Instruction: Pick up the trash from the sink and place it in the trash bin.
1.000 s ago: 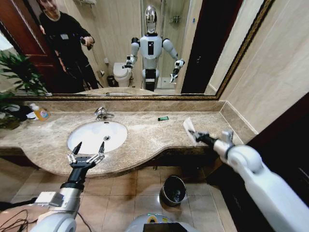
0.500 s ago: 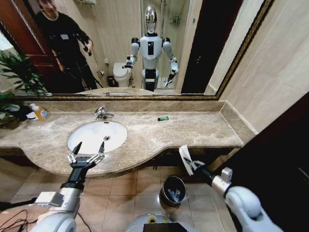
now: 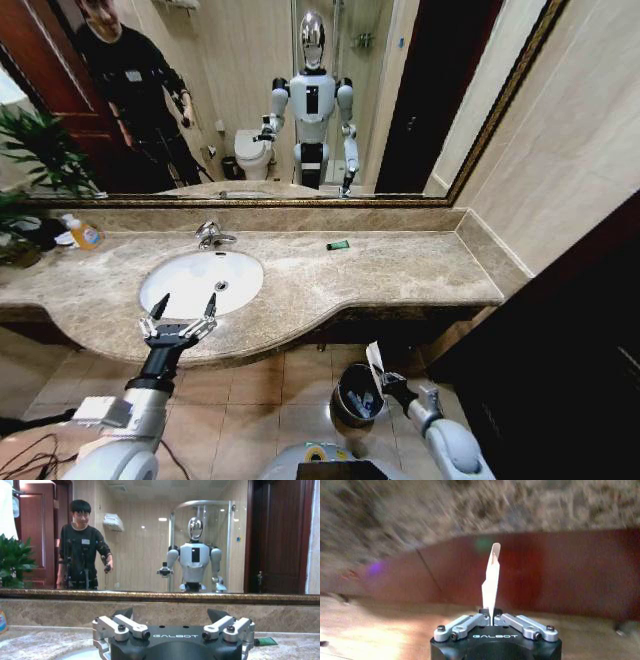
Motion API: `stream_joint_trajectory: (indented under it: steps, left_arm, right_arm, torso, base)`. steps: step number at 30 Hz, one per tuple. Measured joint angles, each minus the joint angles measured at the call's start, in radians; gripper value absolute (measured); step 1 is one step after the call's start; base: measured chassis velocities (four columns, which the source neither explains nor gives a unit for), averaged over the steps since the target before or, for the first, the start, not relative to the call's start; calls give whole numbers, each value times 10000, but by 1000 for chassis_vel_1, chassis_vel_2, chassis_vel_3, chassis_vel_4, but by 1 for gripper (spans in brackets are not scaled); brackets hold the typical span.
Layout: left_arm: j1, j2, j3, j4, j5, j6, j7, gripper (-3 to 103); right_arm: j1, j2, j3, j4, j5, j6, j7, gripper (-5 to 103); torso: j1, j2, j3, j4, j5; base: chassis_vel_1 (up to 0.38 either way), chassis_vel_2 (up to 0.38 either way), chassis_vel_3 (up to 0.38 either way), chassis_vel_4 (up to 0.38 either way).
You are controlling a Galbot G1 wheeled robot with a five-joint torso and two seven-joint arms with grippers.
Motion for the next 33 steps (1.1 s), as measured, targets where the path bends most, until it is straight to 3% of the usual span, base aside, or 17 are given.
stream_joint_trajectory:
  steps: [5,19,26,27,29,31,33]
  left_arm:
    - [0,0,0,0,0,0,0,100]
    - [0,0,0,0,0,-1,0,100]
    - [0,0,0,0,1,0,0,100]
    - [0,0,0,0,1,0,0,100]
    - [0,0,0,0,0,0,0,100]
    - [0,0,0,0,0,0,0,100]
    - [0,0,0,0,0,0,0,100]
  right_arm:
    - [721,421,-109,-1189,-854,139,622,0]
    - [1028,740,-282,-2039,-1274,407,1156,0]
    - [909,595,-275,-1960,-1519,649,1235,32]
    - [909,595,-275,-1960,-1519,649,1235,32]
    - [854,563,-274,-1836,-1529,650,1240,42]
    - [845,563,-274,-1807,-1533,649,1258,42]
    - [842,565,-289,-1754,-1532,614,1297,54]
  torso:
    - [0,0,0,0,0]
    - [0,0,0,0,0]
    - [0,0,0,0,0]
    - [0,0,0,0,0]
    - [0,0,0,-1,0]
    - [0,0,0,0,1]
    - [0,0,0,0,0]
  base:
    - [0,0,0,0]
    - [0,0,0,0]
    - [0,0,0,0]
    - [0,0,0,0]
    - [0,0,0,0]
    - [0,0,0,0]
    - [0,0,0,0]
